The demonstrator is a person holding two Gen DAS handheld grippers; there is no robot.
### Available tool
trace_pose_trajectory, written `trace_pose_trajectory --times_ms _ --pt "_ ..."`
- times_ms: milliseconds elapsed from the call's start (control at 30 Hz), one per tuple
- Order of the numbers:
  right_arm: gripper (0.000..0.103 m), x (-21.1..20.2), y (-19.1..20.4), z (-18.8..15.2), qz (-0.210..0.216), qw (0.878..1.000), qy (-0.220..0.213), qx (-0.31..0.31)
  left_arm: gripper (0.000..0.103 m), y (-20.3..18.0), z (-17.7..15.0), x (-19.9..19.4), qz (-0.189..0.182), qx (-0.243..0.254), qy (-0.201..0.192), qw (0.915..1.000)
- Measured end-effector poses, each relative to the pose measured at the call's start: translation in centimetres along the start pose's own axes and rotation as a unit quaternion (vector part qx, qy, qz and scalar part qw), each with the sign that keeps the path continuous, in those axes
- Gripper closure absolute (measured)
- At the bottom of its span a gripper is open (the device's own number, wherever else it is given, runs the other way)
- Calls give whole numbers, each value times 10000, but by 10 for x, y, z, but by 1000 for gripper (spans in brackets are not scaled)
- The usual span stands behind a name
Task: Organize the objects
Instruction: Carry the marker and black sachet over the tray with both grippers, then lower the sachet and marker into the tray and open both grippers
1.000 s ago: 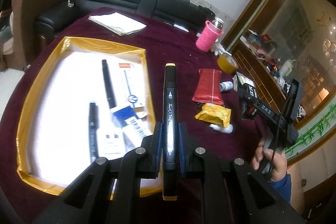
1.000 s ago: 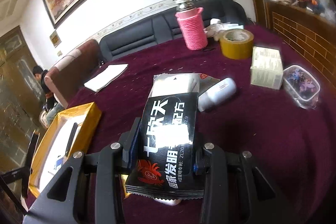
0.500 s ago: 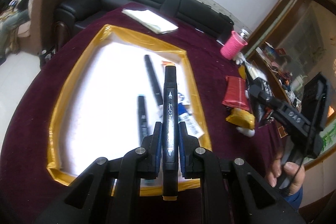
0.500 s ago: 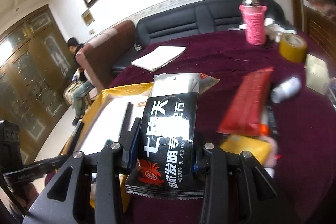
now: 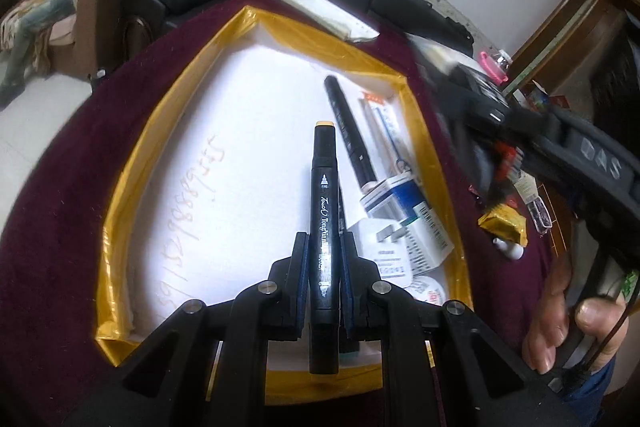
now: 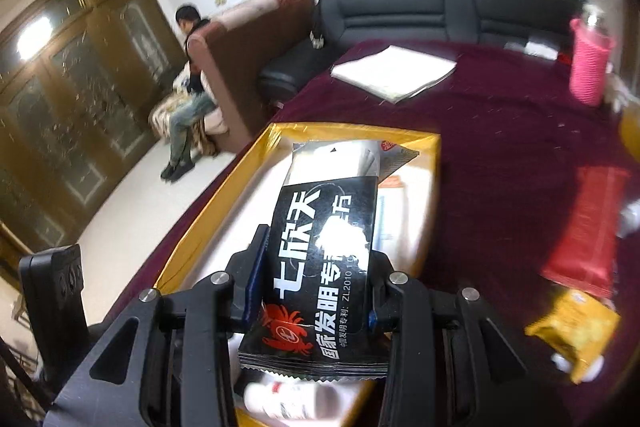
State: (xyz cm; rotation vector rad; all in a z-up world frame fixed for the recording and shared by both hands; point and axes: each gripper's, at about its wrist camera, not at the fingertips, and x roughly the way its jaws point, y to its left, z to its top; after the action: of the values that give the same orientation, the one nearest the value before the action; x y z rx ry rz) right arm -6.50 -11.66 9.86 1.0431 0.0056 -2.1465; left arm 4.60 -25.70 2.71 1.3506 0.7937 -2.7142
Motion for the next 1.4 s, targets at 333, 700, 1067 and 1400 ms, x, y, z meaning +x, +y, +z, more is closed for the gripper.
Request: trace_pose_trajectory --times_ms 333,700,1067,1400 --pt "68 95 20 33 -84 9947 1000 -223 91 4 -4 11 -34 -48 135 9999" --pt "68 142 17 30 -511 9863 1560 -132 91 3 -7 15 -76 -38 155 9998" --pt "54 135 7 33 -537 9824 1783 117 91 4 -5 12 -98 -90 212 9997" --pt "52 96 -5 35 -363 9875 1513 266 86 -5 -4 8 -4 -28 139 9999"
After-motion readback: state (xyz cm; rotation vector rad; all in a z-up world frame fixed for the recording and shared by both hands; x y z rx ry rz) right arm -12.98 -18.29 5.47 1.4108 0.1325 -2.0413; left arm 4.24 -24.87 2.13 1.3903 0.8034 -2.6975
